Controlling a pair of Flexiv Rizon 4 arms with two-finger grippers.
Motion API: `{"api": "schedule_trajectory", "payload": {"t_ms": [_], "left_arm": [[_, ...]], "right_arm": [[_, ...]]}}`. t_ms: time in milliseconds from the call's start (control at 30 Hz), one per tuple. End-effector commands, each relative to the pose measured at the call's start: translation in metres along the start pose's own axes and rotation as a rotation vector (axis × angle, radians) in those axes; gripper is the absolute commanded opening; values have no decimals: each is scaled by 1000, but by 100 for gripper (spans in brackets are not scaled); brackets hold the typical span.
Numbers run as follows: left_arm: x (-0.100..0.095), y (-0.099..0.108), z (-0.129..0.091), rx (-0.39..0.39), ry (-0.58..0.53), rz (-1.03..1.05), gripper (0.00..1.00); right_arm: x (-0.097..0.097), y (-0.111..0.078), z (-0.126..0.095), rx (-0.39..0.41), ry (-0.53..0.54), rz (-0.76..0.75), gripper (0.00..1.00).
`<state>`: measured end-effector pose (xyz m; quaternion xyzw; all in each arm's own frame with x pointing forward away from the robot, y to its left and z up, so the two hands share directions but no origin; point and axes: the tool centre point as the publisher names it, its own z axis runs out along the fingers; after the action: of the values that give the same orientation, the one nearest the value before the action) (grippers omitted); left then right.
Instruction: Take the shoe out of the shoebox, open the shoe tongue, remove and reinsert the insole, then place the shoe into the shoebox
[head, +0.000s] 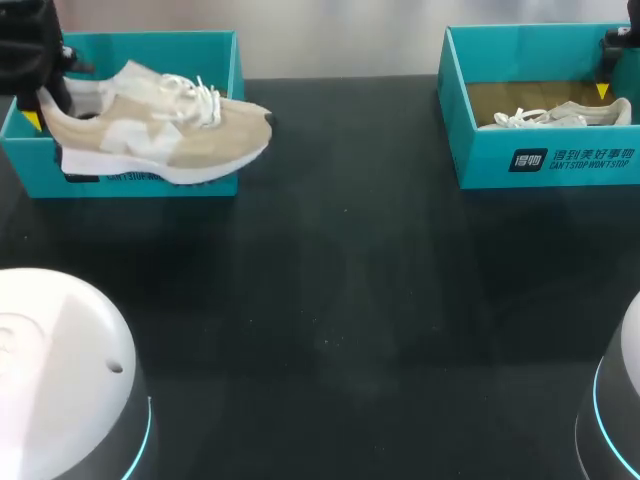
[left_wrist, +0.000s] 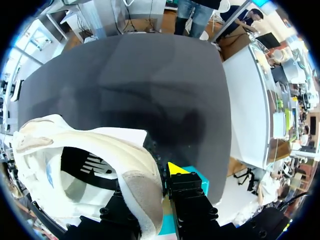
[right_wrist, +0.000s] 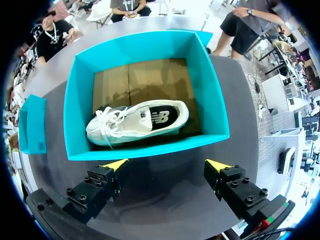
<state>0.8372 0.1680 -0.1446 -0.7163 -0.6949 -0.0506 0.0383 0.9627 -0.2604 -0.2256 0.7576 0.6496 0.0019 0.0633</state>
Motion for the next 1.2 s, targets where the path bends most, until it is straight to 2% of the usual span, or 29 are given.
{"api": "schedule_trajectory", "payload": {"t_ms": [33, 233, 333, 467, 733, 867, 1200], "left_arm": [[3, -12, -2, -228, -3, 0, 0], [3, -12, -2, -228, -3, 0, 0], [-24, -42, 3, -262, 86, 55, 0], [-51, -69, 7, -252, 95, 49, 0], [-87, -113, 16, -218, 71, 43, 0], [-101, -128, 24, -191, 47, 46, 0], [-137, -140, 62, -79, -3, 36, 0]], "right_arm": [[0, 0, 0, -1, -1, 0, 100], [0, 0, 0, -1, -1, 0, 100], [0, 0, 0, -1, -1, 0, 100], [0, 0, 0, -1, -1, 0, 100], [0, 0, 0, -1, -1, 0, 100], [0, 0, 0, -1, -1, 0, 100], [0, 0, 0, -1, -1, 0, 100]]}}
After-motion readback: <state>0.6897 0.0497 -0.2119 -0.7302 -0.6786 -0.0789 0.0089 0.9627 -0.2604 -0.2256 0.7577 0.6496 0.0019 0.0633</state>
